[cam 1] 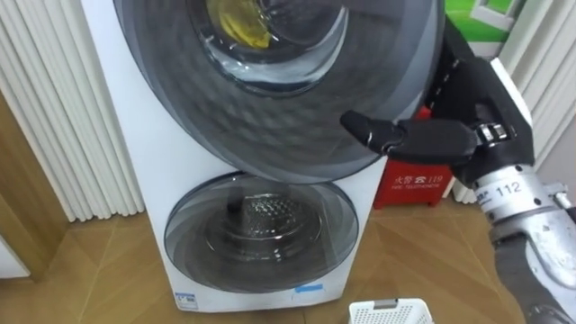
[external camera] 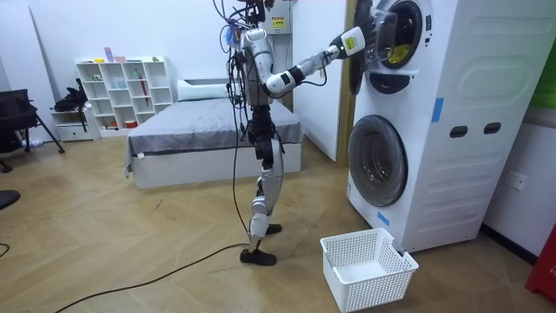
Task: Pick clothes from washing machine
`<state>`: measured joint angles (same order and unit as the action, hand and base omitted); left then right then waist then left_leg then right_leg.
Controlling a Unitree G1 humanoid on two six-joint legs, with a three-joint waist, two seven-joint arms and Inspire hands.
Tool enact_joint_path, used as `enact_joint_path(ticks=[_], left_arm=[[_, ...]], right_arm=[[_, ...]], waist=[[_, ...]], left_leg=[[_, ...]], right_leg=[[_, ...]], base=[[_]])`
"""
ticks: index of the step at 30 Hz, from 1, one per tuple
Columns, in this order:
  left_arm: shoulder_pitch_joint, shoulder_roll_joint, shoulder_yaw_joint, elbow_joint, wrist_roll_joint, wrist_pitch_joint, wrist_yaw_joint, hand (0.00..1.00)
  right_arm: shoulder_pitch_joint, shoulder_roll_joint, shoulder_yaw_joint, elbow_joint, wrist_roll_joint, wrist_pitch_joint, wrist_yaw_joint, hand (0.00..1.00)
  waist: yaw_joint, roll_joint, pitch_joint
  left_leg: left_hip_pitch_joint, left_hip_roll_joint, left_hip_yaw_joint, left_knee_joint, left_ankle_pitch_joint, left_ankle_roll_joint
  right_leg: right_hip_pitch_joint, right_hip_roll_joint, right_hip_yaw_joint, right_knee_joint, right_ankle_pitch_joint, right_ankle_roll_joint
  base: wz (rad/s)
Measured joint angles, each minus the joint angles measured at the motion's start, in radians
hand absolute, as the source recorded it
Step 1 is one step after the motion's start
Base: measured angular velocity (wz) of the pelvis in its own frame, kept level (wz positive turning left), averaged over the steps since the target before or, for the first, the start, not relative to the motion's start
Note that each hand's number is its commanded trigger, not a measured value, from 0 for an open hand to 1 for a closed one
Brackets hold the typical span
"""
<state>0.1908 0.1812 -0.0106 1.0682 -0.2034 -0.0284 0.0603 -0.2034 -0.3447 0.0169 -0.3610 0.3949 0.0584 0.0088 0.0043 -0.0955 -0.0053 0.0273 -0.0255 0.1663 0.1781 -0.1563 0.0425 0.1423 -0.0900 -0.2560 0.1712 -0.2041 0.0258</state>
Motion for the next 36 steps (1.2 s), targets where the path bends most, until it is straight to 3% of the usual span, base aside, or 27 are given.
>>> enact_joint_path(ticks=[6, 16, 23, 27, 33, 36], left_arm=[[0.0, 0.001, 0.021, 0.013, 0.0, -0.009, -0.015, 0.0], [0.003, 0.012, 0.019, 0.012, 0.012, -0.025, -0.026, 0.0], [-0.001, 0.017, 0.015, 0.018, 0.011, -0.025, -0.022, 0.0], [-0.008, 0.026, 0.005, 0.022, 0.011, -0.024, -0.023, 0.0], [-0.021, 0.032, -0.027, 0.022, 0.01, -0.021, -0.021, 0.0], [-0.035, 0.032, -0.053, 0.026, 0.011, -0.021, -0.021, 0.0]], right_arm=[[-0.002, 0.0, -0.01, -0.082, -0.005, 0.001, 0.084, 0.0], [-0.026, 0.001, 0.035, -0.175, 0.012, -0.019, 0.199, 0.0], [-0.026, 0.003, 0.05, -0.183, 0.036, -0.018, 0.224, 0.0], [-0.025, 0.024, 0.075, -0.183, 0.05, -0.023, 0.237, 0.0], [0.004, 0.07, 0.127, -0.18, 0.06, -0.071, 0.286, 0.0], [0.032, 0.097, 0.165, -0.173, 0.071, -0.111, 0.308, 0.0]], waist=[[0.002, -0.011, 0.0007], [0.031, -0.019, 0.0027], [0.032, -0.019, 0.0042], [0.031, -0.02, 0.0068], [0.034, -0.012, 0.0064], [0.055, -0.006, 0.0048]], left_leg=[[0.002, 0.006, 0.022, -0.009, 0.0, -0.001], [0.0, 0.012, 0.012, -0.01, -0.001, -0.002], [0.0, 0.012, 0.014, -0.009, 0.0, -0.003], [-0.001, 0.011, 0.024, -0.01, -0.001, -0.004], [-0.001, 0.014, 0.023, -0.01, -0.002, -0.009], [0.002, 0.014, 0.024, -0.009, -0.001, -0.01]], right_leg=[[-0.012, 0.002, 0.01, 0.0, 0.001, -0.001], [-0.01, 0.005, 0.007, -0.002, 0.002, -0.002], [-0.01, 0.005, 0.009, -0.001, 0.002, -0.002], [-0.01, 0.007, 0.009, -0.001, 0.002, -0.002], [-0.012, 0.011, 0.009, -0.001, 0.002, -0.002], [-0.011, 0.011, 0.006, -0.001, 0.002, -0.002]], base=[[-0.09], [0.01], [0.0], [-0.06], [-0.01], [0.0]])
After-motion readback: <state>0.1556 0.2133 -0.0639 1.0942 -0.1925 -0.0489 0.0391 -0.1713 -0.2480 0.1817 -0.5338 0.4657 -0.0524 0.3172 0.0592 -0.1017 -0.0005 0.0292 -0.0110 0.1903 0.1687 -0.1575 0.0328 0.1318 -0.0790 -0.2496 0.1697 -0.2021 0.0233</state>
